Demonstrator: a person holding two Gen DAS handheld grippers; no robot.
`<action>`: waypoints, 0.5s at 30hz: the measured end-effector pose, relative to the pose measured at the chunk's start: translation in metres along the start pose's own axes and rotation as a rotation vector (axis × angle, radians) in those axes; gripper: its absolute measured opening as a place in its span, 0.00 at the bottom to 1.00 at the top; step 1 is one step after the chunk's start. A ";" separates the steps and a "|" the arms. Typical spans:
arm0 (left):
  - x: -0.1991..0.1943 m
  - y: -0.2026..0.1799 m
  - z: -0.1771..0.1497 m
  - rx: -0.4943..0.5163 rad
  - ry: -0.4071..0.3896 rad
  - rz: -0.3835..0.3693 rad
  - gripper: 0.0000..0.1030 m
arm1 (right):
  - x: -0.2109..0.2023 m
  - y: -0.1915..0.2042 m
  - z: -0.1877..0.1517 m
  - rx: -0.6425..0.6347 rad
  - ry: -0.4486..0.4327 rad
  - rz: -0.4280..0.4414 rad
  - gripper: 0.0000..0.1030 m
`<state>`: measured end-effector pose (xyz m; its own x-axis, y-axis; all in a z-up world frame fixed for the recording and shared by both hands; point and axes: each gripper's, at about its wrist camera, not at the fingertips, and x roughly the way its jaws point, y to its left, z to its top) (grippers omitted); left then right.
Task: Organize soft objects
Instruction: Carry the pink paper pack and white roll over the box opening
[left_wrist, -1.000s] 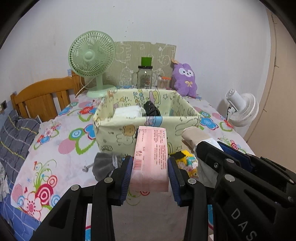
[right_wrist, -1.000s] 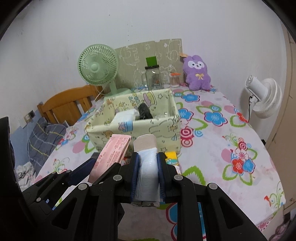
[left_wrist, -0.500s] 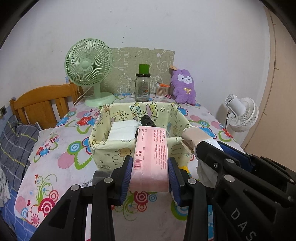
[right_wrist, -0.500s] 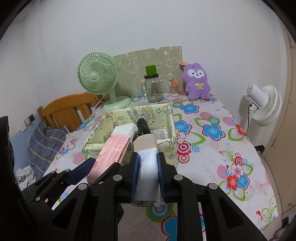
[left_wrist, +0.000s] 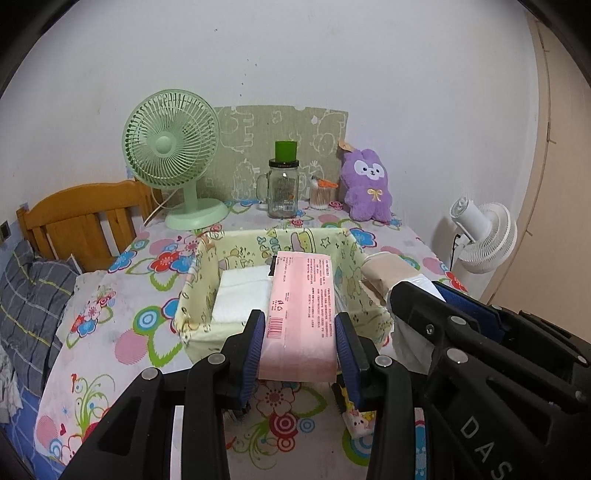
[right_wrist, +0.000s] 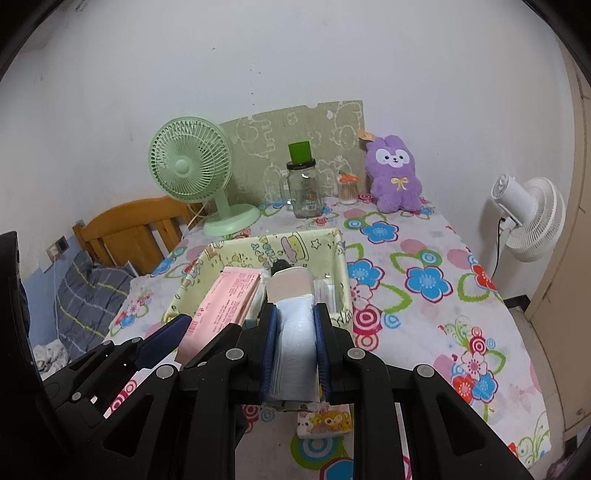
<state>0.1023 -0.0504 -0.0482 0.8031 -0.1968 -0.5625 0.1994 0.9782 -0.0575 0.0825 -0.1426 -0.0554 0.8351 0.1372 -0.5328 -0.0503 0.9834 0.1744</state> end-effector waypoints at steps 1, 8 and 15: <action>0.000 0.001 0.002 -0.002 -0.004 0.002 0.38 | 0.001 0.001 0.002 -0.003 -0.003 0.003 0.23; 0.001 0.007 0.014 -0.006 -0.028 0.013 0.38 | 0.004 0.006 0.014 -0.014 -0.026 0.016 0.23; 0.009 0.011 0.028 -0.006 -0.048 0.017 0.38 | 0.011 0.007 0.026 -0.013 -0.045 0.017 0.23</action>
<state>0.1271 -0.0432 -0.0308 0.8321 -0.1833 -0.5235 0.1827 0.9817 -0.0534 0.1057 -0.1372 -0.0383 0.8579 0.1486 -0.4918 -0.0717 0.9825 0.1719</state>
